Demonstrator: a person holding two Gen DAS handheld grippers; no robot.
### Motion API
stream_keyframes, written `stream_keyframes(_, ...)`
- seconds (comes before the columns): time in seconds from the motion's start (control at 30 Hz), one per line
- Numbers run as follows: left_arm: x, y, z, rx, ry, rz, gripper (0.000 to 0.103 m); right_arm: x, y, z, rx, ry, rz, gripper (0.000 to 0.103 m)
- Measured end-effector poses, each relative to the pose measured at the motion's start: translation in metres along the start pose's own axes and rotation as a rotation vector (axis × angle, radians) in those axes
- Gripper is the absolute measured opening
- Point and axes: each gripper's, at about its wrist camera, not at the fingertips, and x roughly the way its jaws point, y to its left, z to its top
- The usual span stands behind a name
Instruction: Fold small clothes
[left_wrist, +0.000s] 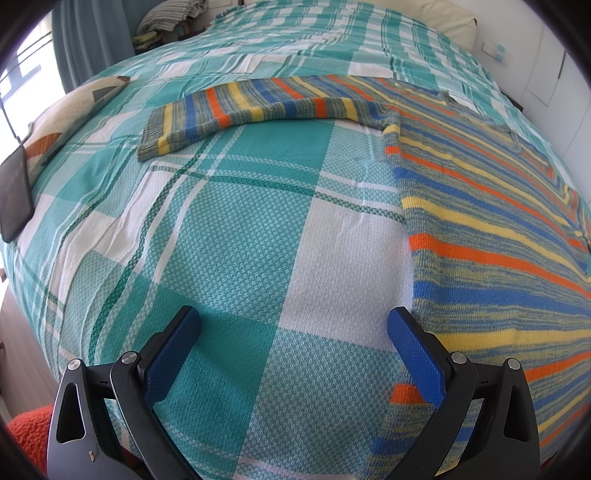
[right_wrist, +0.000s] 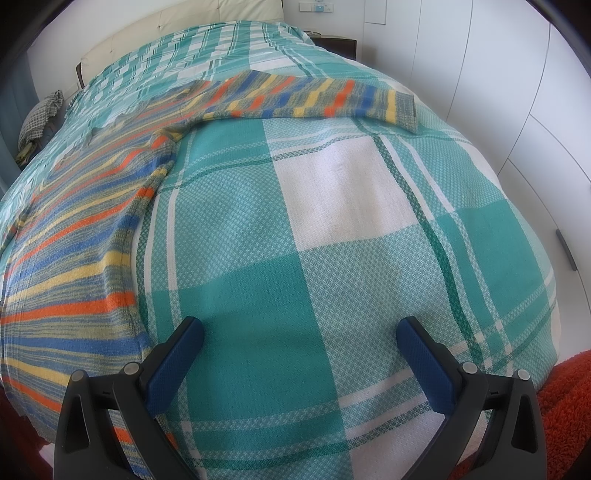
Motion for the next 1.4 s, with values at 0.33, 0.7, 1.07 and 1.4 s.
stream_keyframes(0.33,0.000,0.000,0.000,-0.001,0.000,0.000,0.102,0.000,0.000,0.000,-0.001,0.000,0.000,0.103)
stream_keyframes(0.7,-0.013,0.006,0.001,-0.045,-0.031,-0.042,0.101,0.000,0.000,0.000,-0.001,-0.001,-0.001,0.103)
stream_keyframes(1.07,-0.032,0.014,0.007,-0.098,-0.118,-0.077,0.101,0.000,0.001,0.000,-0.002,0.000,-0.001,0.103)
stream_keyframes(1.4,-0.040,0.016,0.009,-0.097,-0.142,-0.069,0.101,-0.017,-0.070,0.060,0.261,-0.058,0.296,0.102)
